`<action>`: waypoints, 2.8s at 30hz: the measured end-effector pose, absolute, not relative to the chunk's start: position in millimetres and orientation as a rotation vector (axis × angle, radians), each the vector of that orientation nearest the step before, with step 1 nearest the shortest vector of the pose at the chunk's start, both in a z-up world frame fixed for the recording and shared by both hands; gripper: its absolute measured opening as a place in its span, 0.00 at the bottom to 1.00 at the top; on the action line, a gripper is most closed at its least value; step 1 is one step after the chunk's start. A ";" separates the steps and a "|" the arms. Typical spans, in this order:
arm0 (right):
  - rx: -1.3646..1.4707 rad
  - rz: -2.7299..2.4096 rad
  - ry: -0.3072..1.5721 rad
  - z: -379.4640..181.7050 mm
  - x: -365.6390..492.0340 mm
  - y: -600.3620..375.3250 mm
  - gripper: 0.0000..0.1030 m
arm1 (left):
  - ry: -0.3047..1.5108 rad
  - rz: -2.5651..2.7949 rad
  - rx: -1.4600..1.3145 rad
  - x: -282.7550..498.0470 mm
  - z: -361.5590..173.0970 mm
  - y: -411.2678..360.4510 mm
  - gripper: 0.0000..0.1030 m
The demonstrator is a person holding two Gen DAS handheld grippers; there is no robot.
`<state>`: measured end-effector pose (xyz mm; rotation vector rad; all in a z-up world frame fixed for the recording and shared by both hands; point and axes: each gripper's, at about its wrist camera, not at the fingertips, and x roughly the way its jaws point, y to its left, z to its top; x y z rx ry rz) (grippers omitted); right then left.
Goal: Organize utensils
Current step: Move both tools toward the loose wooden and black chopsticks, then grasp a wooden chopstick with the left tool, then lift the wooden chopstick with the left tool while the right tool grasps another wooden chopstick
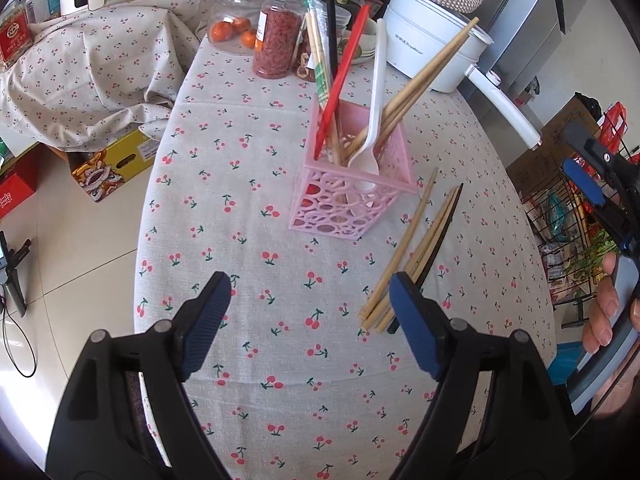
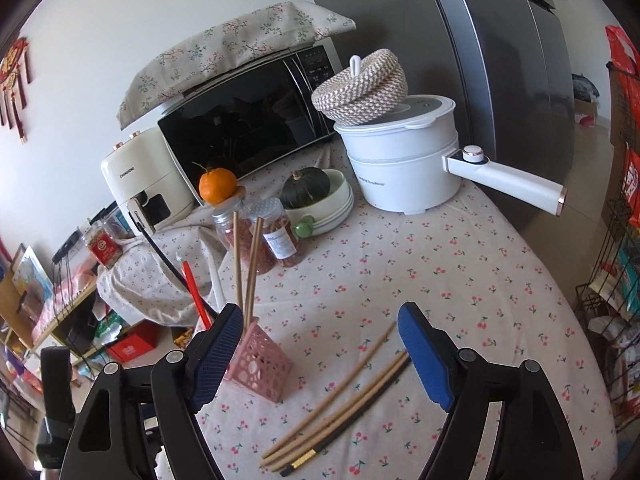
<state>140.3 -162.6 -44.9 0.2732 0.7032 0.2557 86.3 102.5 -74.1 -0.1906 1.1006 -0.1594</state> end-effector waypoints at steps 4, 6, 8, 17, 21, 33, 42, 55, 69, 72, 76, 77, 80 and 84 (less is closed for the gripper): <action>0.270 0.217 0.753 -60.0 135.6 -179.6 0.82 | 1.102 -0.168 -0.156 86.7 -76.1 84.7 0.79; 0.269 0.188 0.794 -69.3 135.7 -188.7 0.83 | 1.103 -0.177 -0.128 85.9 -77.0 74.0 0.79; 0.273 0.144 0.847 -80.0 137.2 -199.8 0.83 | 1.104 -0.194 -0.103 84.3 -77.3 63.2 0.79; 0.280 0.003 1.064 -114.2 138.0 -254.2 0.83 | 1.116 -0.266 0.038 82.5 -84.7 4.6 0.79; 0.321 -0.004 1.103 -117.6 136.1 -275.4 0.83 | 1.133 -0.274 0.101 87.7 -91.3 -17.6 0.79; 0.351 -0.016 1.129 -113.5 147.9 -312.7 0.83 | 1.136 -0.261 0.207 147.5 -98.3 -74.5 0.38; 0.389 0.013 1.165 -123.1 158.4 -314.3 0.83 | 1.196 -0.195 0.215 207.8 -133.1 -84.7 0.21; 0.416 0.025 1.191 -130.6 166.3 -309.6 0.83 | 1.347 -0.205 0.149 238.1 -148.1 -84.2 0.12; 0.413 0.032 1.197 -130.9 163.3 -307.6 0.83 | 1.217 -0.299 0.102 153.9 -112.9 -87.8 0.07; 0.404 0.037 1.203 -131.3 163.4 -302.1 0.83 | 1.184 -0.336 0.113 136.0 -96.6 -84.4 0.07; 0.394 0.068 1.207 -130.1 162.5 -292.8 0.83 | 1.147 -0.375 0.112 125.5 -79.5 -68.0 0.07; 0.391 0.078 1.206 -129.8 162.4 -290.0 0.83 | 1.136 -0.384 0.107 123.0 -76.9 -63.5 0.07; 0.376 0.106 1.206 -129.2 162.7 -278.5 0.83 | 1.113 -0.409 0.077 113.3 -69.3 -49.1 0.07; 0.350 0.144 1.217 -131.9 167.1 -256.7 0.83 | 1.085 -0.419 0.031 100.9 -65.9 -30.8 0.07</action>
